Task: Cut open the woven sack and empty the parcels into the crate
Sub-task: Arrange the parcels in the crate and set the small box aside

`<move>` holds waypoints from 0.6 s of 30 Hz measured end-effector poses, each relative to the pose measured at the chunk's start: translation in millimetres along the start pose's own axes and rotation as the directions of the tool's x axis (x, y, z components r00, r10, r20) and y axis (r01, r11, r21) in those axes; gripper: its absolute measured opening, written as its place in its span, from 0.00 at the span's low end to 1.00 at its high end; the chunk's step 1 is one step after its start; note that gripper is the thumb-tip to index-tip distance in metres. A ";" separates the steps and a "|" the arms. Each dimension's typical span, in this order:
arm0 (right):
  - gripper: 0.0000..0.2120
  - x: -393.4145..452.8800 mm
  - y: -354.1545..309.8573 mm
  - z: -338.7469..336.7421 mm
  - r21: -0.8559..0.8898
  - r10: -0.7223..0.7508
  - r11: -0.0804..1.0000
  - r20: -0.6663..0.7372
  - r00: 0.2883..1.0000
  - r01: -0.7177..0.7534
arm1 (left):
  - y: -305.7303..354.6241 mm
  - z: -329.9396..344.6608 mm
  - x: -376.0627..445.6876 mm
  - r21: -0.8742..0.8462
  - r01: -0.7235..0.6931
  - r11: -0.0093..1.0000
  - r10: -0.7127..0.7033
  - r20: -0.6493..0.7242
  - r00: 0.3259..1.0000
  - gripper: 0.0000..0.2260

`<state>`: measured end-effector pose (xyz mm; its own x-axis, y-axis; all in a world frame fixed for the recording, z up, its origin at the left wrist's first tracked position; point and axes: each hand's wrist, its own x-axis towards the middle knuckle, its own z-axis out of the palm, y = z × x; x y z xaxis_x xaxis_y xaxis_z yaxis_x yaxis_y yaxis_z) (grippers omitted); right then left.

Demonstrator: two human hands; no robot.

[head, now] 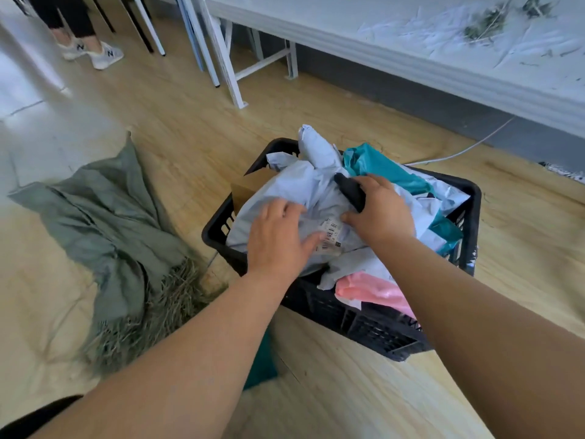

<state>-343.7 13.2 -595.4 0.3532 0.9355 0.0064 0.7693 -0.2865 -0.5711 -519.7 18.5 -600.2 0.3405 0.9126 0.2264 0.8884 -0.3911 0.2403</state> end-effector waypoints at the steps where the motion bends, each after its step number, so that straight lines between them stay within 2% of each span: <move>1: 0.30 -3.9 -2.6 0.2 0.023 -0.002 1.000 -0.045 0.999 0.003 | -3.0 1.0 -2.3 0.052 -0.059 0.997 0.065 -0.121 0.991 0.28; 2: 0.29 -6.8 -5.5 -1.4 0.036 -0.004 0.999 -0.093 0.996 0.008 | -5.2 3.0 1.0 0.085 -0.085 0.993 0.097 -0.141 0.985 0.30; 3: 0.27 -9.4 -8.8 -5.2 0.036 -0.011 0.999 -0.134 0.991 0.016 | -6.5 5.3 7.9 0.088 -0.079 0.993 0.084 -0.057 0.995 0.34; 4: 0.26 -11.7 -11.8 -9.7 0.029 -0.024 0.999 -0.160 0.987 0.029 | -6.1 9.2 16.8 0.071 -0.047 0.996 0.040 0.098 0.994 0.37; 5: 0.26 -12.8 -13.6 -13.1 0.011 -0.045 0.999 -0.159 0.986 0.047 | -4.5 14.9 26.3 0.069 -0.008 0.998 -0.012 0.277 0.961 0.38; 7: 0.26 -13.4 -11.3 -12.9 -0.099 -0.061 0.993 -0.044 0.997 0.056 | -2.0 24.2 42.5 0.108 0.022 0.994 -0.076 0.523 0.849 0.41; 9: 0.29 -14.4 -4.2 -6.2 -0.203 0.036 0.979 0.125 0.992 -0.010 | -3.5 29.1 52.7 0.140 -0.015 0.990 -0.072 0.599 0.798 0.44; 11: 0.28 -15.5 -1.0 0.4 -0.220 0.110 0.973 0.152 0.982 -0.075 | -10.4 32.8 58.6 0.142 -0.063 0.988 -0.036 0.606 0.794 0.45; 14: 0.16 -16.4 -15.7 2.8 -0.235 0.090 0.968 -0.004 0.996 -0.088 | -27.7 36.2 57.5 -0.049 -0.074 0.996 0.089 0.554 0.828 0.42; 16: 0.12 -19.7 -36.3 4.7 -0.207 0.026 0.977 -0.104 0.994 -0.047 | -42.8 34.2 48.4 -0.309 -0.055 0.950 0.182 0.401 0.898 0.33; 18: 0.11 -23.9 -61.6 13.5 -0.168 -0.064 0.985 -0.112 0.992 0.044 | -62.0 26.4 33.9 -0.488 -0.069 0.870 0.161 0.149 0.976 0.22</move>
<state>-406.7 11.3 -571.4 0.3609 0.9228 0.1347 0.8627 -0.2755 -0.4241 -555.1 76.8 -632.4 0.5210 0.8452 0.1193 0.5989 -0.4616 0.6544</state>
